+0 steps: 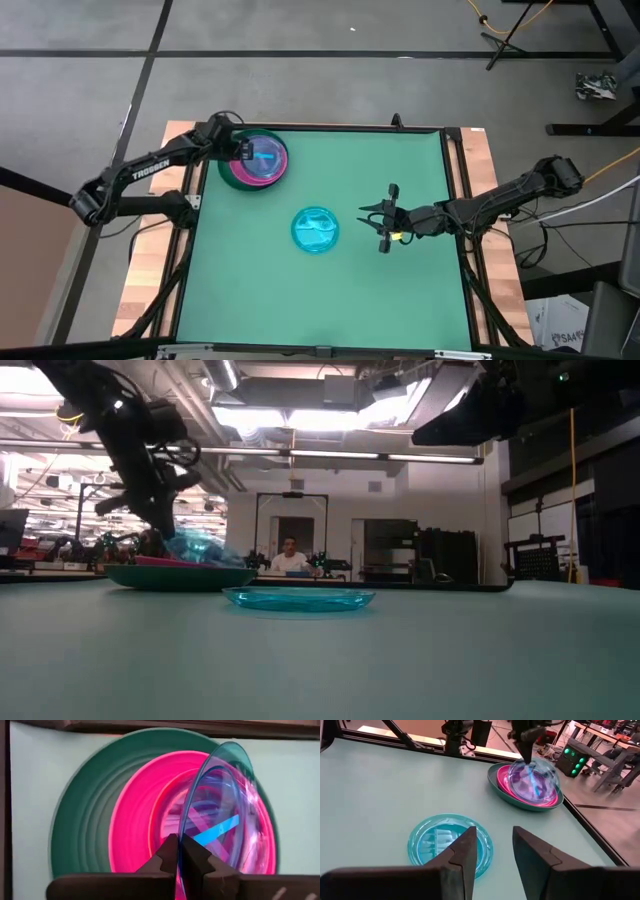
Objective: Stack plastic plates
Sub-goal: Stack the bottom blue plate on top of the light pink plate
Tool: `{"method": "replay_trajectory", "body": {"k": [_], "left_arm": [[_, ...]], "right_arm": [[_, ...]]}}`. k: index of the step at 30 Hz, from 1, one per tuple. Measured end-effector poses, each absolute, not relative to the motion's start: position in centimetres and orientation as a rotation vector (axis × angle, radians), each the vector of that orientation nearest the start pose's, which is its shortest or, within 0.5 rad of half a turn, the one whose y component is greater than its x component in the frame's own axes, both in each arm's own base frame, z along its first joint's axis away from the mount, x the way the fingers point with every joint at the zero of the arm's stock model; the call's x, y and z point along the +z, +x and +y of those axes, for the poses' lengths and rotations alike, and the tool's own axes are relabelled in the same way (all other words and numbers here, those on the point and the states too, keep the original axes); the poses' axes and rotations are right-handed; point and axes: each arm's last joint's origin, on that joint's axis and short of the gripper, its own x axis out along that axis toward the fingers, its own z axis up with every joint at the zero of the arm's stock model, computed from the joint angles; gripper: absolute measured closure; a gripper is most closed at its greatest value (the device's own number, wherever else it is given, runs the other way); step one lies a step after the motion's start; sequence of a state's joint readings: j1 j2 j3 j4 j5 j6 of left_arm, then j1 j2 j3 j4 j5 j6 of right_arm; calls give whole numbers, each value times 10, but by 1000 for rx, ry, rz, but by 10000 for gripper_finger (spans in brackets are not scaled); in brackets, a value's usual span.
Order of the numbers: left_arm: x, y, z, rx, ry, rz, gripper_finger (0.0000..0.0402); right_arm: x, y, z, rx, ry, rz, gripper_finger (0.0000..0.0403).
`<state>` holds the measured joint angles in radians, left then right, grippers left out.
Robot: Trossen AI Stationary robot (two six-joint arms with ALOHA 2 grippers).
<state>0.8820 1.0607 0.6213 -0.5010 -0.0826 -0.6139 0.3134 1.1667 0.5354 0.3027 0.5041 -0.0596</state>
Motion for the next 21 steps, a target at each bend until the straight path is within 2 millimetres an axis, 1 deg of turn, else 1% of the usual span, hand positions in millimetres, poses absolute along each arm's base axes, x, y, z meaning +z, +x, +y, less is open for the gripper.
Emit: {"method": "replay_trajectory", "body": {"k": [4, 9, 17, 21], "left_arm": [[192, 120, 151, 1183, -952, 572, 398], [181, 118, 148, 1196, -984, 552, 398], [177, 117, 147, 1202, -985, 560, 397], [177, 117, 147, 1202, -984, 560, 386]], "right_arm": [[220, 230, 60, -180, -189, 308, 283], [220, 230, 60, -180, -189, 308, 283], [220, 230, 60, -180, -189, 308, 283], [220, 230, 60, -180, -188, 308, 283]]}}
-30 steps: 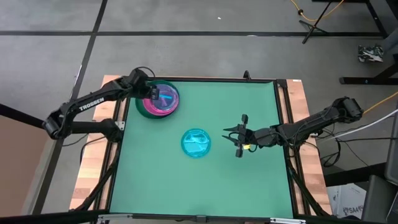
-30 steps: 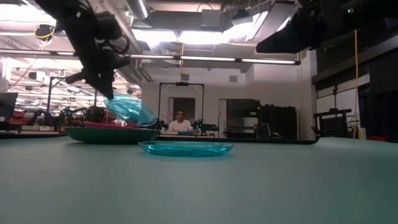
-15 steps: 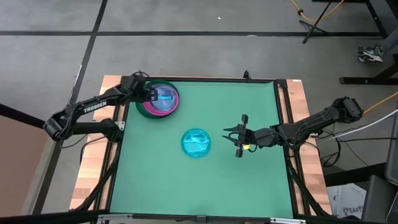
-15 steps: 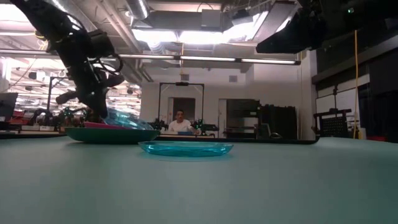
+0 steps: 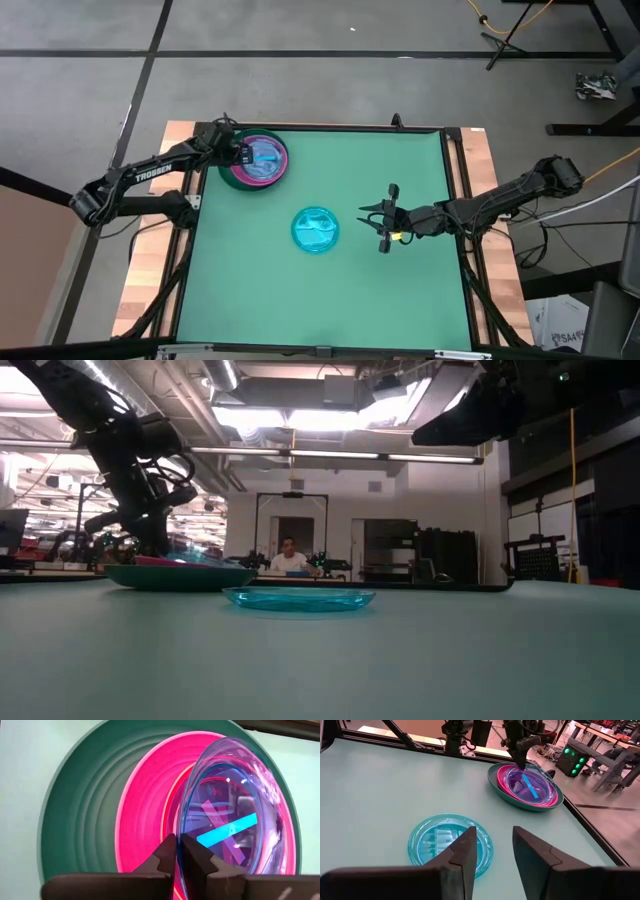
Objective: Stack plastic plates
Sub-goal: Stack the bottom blue plate on top of the light pink plate, then stack the blue plate on top of the blue plate
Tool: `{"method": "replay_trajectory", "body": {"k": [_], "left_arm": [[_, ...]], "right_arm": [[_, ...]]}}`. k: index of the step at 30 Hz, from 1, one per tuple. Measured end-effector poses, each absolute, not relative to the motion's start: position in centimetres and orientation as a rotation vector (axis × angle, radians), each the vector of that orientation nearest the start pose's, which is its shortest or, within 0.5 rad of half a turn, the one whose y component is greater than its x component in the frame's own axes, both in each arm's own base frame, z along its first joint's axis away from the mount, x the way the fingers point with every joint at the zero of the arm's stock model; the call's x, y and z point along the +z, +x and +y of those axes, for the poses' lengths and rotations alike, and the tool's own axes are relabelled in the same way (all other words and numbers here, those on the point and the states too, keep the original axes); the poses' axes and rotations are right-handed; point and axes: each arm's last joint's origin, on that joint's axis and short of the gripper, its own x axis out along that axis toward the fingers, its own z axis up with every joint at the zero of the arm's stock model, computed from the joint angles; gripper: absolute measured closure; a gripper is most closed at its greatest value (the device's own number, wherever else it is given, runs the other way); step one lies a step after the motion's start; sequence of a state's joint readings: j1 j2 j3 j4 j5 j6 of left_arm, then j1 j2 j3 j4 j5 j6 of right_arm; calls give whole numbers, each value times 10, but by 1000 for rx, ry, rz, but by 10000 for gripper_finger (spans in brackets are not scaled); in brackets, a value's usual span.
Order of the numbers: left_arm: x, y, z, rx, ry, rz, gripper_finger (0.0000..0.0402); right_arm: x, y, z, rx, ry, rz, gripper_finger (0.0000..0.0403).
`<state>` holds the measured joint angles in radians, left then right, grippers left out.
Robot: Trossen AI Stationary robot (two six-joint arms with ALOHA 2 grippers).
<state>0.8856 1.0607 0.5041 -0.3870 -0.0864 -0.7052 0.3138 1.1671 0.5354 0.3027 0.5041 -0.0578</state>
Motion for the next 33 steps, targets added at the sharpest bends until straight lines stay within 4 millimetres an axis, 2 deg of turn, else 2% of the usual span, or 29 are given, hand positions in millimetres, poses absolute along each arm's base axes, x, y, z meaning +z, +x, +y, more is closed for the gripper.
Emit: {"method": "replay_trajectory", "body": {"k": [12, 21, 33], "left_arm": [[177, 117, 146, 1183, -994, 562, 335], [177, 121, 143, 1105, -1025, 576, 333], [177, 119, 144, 1172, -989, 573, 333]], "right_arm": [[220, 230, 60, -180, -189, 308, 283], [220, 230, 60, -180, -188, 308, 283], [220, 230, 60, -180, -188, 308, 283]]}}
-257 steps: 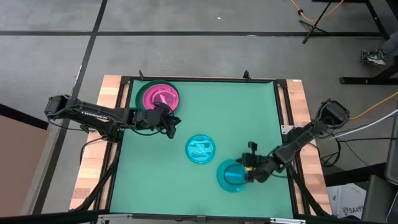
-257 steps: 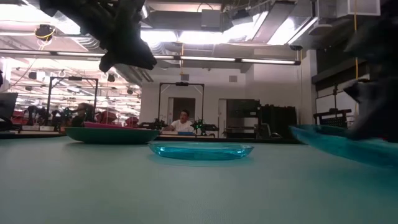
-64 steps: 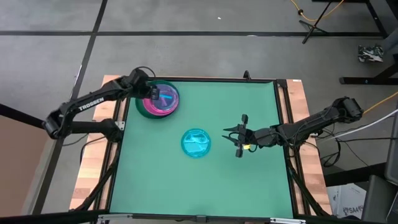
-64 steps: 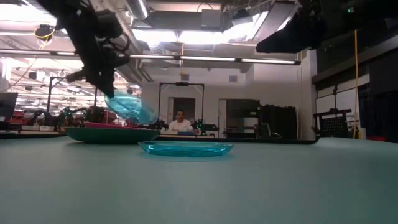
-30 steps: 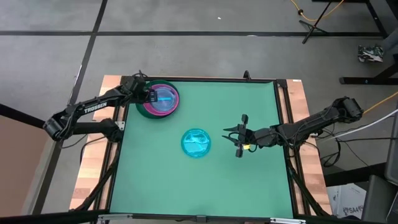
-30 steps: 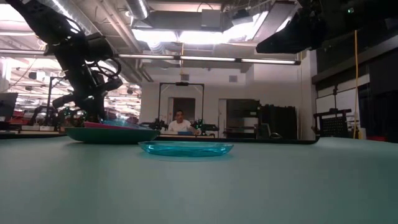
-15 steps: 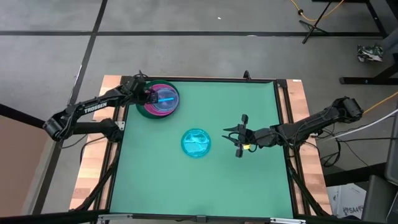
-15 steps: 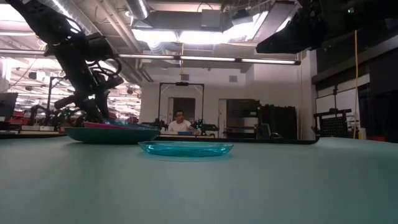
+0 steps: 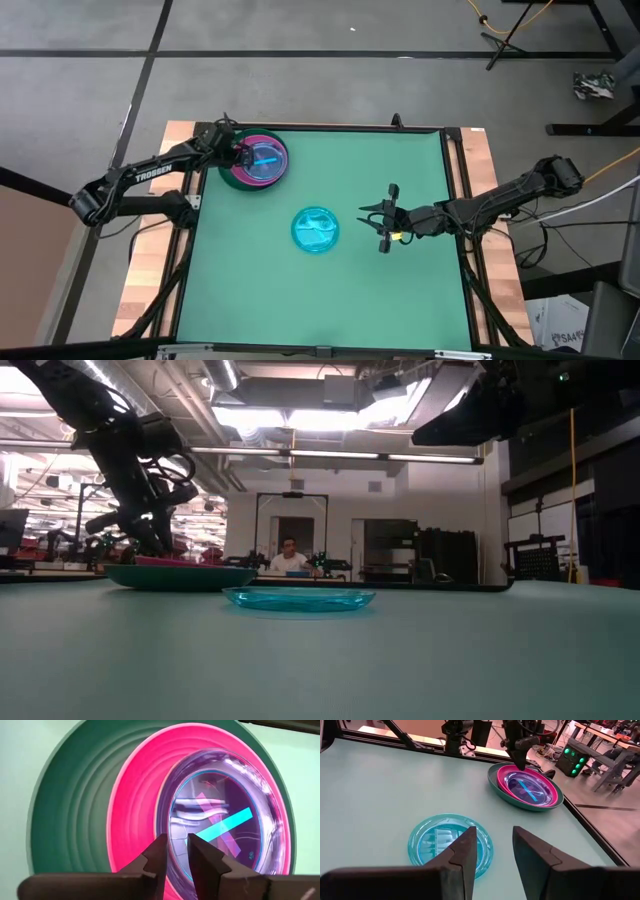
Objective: Stack plastic plates
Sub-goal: Stack the blue plate on top of the blue plate
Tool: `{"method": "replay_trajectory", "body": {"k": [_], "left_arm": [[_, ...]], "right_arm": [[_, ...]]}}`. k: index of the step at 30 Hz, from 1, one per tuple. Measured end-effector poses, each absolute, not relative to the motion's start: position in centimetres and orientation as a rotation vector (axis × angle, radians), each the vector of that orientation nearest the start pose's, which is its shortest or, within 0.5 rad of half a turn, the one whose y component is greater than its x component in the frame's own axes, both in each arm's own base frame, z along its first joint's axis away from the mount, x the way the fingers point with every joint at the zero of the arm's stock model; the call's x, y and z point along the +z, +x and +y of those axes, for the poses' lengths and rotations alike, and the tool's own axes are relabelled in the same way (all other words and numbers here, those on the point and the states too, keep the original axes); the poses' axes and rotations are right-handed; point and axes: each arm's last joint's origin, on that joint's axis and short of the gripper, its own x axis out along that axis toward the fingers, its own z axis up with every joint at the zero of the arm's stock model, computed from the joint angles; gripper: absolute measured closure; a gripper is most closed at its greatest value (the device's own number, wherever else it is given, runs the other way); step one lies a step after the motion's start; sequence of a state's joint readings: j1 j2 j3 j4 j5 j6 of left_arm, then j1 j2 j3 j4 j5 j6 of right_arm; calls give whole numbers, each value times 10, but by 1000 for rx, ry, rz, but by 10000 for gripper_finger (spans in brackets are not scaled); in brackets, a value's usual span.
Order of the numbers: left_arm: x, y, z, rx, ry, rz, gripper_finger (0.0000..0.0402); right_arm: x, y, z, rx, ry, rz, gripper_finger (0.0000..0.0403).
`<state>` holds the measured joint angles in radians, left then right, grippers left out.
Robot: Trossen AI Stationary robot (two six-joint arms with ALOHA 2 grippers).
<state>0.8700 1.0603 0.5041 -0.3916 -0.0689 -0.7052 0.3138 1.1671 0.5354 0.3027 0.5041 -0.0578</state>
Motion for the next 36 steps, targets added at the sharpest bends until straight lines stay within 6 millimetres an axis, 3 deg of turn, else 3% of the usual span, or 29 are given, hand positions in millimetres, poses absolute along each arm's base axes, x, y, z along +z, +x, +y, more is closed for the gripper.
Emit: {"method": "replay_trajectory", "body": {"k": [7, 19, 26, 36], "left_arm": [[178, 123, 142, 1137, -982, 571, 333], [191, 152, 134, 975, -875, 422, 333], [196, 176, 108, 793, -821, 430, 333], [195, 200, 53, 643, -821, 478, 333]], "right_arm": [[220, 230, 60, -180, -188, 308, 283], [220, 230, 60, -180, -188, 308, 283], [220, 230, 60, -180, -188, 308, 283], [220, 230, 60, -180, -188, 308, 283]]}}
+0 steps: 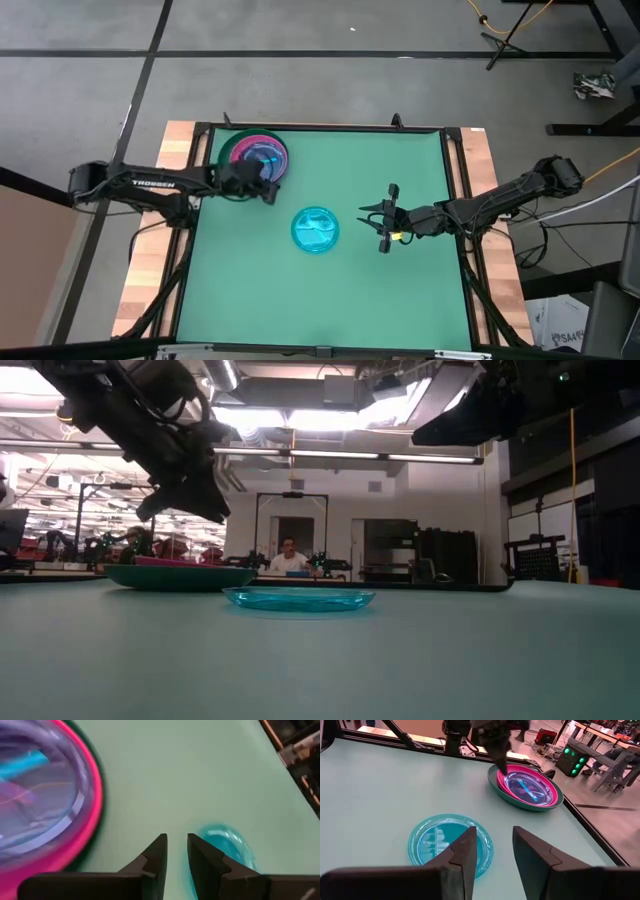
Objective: Stack plastic plates
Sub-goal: Stack the blue plate on top of the blue plate
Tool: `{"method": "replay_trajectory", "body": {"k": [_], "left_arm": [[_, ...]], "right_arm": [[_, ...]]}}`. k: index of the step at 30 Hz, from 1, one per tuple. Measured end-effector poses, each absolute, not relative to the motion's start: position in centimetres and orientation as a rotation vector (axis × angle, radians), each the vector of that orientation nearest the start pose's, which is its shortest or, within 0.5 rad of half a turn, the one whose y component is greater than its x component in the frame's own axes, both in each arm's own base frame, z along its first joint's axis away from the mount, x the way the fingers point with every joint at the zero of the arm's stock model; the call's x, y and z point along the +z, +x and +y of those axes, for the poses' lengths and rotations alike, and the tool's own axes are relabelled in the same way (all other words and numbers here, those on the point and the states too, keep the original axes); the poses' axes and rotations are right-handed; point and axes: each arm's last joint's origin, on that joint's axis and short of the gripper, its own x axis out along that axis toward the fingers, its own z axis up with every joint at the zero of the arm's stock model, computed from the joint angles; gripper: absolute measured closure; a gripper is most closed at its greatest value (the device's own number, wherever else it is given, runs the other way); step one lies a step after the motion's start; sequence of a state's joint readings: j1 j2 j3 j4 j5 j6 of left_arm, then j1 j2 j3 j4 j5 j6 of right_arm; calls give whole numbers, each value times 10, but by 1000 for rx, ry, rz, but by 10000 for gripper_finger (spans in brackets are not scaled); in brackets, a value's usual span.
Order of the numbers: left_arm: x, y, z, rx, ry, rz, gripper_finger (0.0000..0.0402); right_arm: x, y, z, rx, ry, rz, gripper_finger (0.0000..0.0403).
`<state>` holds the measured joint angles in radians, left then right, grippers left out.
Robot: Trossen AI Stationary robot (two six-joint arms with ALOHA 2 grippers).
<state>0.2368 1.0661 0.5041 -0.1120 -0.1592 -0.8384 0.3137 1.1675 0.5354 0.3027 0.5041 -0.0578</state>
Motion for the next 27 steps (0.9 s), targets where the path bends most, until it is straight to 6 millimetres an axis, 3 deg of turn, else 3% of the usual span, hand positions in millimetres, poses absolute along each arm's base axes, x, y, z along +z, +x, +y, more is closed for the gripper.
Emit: {"method": "replay_trajectory", "body": {"k": [13, 27], "left_arm": [[157, 228, -4, 619, -968, 598, 333], [129, 249, -13, 613, -1092, 589, 333]], "right_arm": [[220, 230, 60, -180, -188, 308, 283], [218, 230, 60, -179, -195, 324, 283]]}}
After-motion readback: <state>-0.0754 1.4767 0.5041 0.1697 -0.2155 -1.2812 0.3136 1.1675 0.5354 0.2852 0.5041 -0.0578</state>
